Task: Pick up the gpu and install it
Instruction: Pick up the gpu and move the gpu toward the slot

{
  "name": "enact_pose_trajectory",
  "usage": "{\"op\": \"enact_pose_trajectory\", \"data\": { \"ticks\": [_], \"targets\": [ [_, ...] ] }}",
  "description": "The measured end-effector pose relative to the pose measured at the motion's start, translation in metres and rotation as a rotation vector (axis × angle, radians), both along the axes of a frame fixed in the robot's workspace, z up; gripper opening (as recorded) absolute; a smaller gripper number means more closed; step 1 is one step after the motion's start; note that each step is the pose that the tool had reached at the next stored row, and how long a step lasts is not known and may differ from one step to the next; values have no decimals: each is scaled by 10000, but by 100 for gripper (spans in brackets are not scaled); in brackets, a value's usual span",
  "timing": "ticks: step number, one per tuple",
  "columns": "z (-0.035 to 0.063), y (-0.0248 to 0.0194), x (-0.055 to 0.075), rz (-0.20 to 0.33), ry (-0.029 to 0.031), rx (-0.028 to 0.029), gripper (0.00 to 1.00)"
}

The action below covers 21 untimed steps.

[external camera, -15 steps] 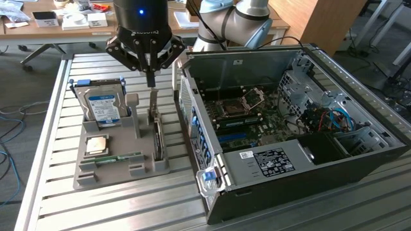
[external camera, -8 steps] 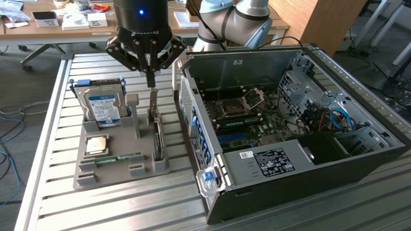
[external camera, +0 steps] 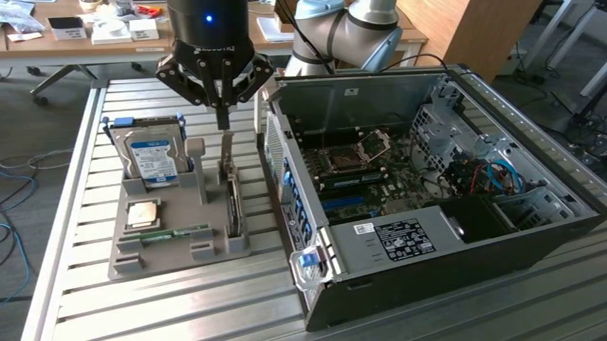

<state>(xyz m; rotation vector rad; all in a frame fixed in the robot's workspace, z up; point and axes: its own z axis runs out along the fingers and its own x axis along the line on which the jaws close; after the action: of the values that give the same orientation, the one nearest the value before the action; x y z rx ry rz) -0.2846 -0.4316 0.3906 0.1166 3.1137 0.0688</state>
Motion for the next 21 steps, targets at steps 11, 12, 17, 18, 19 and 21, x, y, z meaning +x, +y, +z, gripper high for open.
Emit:
{"op": "enact_pose_trajectory", "data": {
  "ticks": [11, 12, 17, 18, 19, 21],
  "targets": [
    [0, 0, 0, 0, 0, 0, 11],
    [0, 0, 0, 0, -1, 0, 11],
    [0, 0, 0, 0, 0, 0, 35],
    [0, 0, 0, 0, -1, 0, 35],
    [0, 0, 0, 0, -1, 0, 42],
    [-5, 0, 0, -1, -2, 2, 42]
  ]
}}
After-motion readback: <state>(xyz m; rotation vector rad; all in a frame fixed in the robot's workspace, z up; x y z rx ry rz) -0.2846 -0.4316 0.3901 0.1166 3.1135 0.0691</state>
